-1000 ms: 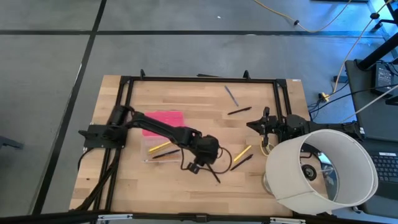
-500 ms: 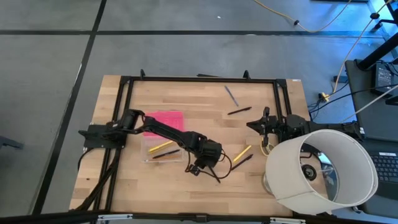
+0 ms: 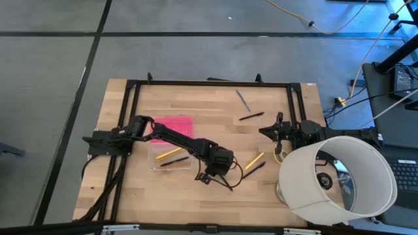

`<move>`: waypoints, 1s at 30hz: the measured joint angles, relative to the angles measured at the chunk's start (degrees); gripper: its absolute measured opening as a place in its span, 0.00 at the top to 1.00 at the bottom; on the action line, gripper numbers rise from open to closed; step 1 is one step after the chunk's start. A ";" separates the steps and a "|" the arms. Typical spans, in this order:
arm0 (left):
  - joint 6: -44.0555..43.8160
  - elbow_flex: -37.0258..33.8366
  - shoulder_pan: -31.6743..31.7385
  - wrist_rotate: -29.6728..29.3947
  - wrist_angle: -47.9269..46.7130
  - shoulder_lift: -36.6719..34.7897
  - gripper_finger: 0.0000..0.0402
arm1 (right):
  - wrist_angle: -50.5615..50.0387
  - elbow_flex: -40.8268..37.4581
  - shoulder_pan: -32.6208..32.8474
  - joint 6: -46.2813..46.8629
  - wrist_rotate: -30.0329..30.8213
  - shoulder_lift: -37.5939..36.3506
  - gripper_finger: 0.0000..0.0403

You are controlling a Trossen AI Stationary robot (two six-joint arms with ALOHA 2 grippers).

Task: Pick & place school supplies into a supply box
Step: Put the bottom left black pen into the pink supply box

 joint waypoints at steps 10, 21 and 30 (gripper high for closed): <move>-4.35 -0.23 -0.26 0.23 -0.46 -1.30 0.93 | 0.02 0.00 0.00 -0.15 0.00 0.00 0.92; -11.04 -0.37 -0.26 0.12 -11.85 -10.54 0.95 | 0.02 0.00 0.00 -0.09 0.00 0.00 0.92; -19.97 -0.73 -0.40 -1.59 -24.38 -19.05 0.95 | 0.00 0.00 0.00 -0.02 0.02 0.00 0.92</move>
